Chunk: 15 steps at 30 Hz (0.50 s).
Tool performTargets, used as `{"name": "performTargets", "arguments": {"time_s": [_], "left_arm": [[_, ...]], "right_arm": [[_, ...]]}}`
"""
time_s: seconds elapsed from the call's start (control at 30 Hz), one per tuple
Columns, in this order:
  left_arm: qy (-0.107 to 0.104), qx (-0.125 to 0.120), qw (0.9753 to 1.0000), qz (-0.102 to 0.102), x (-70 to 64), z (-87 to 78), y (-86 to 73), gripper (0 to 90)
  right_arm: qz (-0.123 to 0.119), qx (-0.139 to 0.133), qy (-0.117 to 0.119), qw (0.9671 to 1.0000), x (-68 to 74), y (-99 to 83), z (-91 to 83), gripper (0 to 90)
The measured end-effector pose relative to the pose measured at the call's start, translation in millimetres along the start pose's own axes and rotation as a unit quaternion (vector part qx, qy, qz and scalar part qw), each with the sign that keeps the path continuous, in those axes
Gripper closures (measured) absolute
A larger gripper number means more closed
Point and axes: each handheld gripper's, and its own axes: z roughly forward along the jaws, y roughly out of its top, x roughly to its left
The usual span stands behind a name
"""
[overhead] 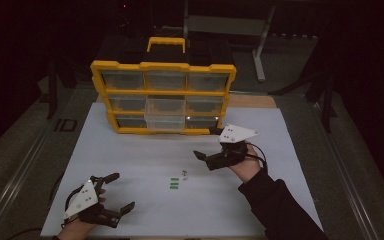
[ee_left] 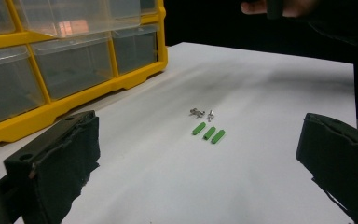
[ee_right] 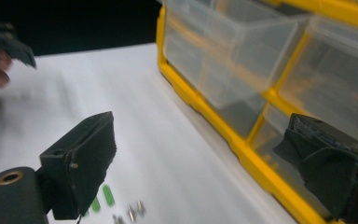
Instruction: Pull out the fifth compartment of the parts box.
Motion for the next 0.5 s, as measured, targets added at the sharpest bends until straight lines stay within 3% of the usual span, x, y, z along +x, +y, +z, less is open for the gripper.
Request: {"name": "performTargets", "arguments": {"time_s": [0.13,0.5], "left_arm": [[0.0,0.001,1.0,-0.001,0.1,0.2,-0.1,0.0],[0.0,0.002,1.0,0.0,-0.1,0.5,0.0,0.0]], "right_arm": [[0.011,0.022,0.0,0.9997,4.4,-18.5,-4.6,9.3],[0.015,0.038,-0.019,0.999,18.0,-56.1,-22.1,9.4]]}}
